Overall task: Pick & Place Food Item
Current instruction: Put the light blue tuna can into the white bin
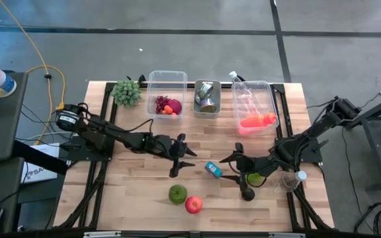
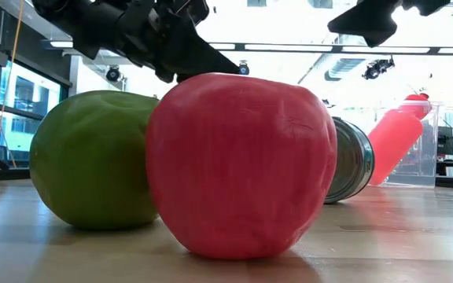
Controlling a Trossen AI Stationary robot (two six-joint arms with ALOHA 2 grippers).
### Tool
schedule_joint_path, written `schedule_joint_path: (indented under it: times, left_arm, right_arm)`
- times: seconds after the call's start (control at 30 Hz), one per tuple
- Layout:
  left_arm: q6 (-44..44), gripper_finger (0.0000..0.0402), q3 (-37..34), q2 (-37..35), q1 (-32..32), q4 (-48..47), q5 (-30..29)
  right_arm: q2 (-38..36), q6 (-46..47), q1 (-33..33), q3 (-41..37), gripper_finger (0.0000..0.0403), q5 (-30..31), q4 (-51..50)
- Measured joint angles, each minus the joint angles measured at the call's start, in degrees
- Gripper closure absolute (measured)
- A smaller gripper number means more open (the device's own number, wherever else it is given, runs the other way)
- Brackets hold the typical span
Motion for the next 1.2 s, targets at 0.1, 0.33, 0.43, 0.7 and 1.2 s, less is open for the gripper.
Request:
schedule_joint_path:
  times: [0.1,0.33,0.43,0.7,1.2]
  left_arm:
    - [-0.6,0.0154,0.0,0.0,0.0,0.2,0.0]
    - [2.9,0.0106,0.0,0.3,1.6,1.0,0.5]
    - [3.7,0.0106,0.0,2.7,3.6,7.3,6.9]
    - [3.8,0.0105,0.0,12.9,8.5,27.1,28.2]
    - [-6.7,0.0105,0.4,17.9,11.5,35.1,18.5]
  right_arm:
    - [0.8,0.0,0.0,0.0,0.0144,0.1,0.2]
    - [1.2,-0.1,0.0,0.0,0.0144,0.1,0.3]
    - [1.2,-0.5,0.0,0.0,0.0144,0.2,1.5]
    - [1.2,-0.4,0.0,0.0,0.0144,0.2,2.3]
    - [1.2,-0.4,-0.2,0.0,0.0144,0.2,2.7]
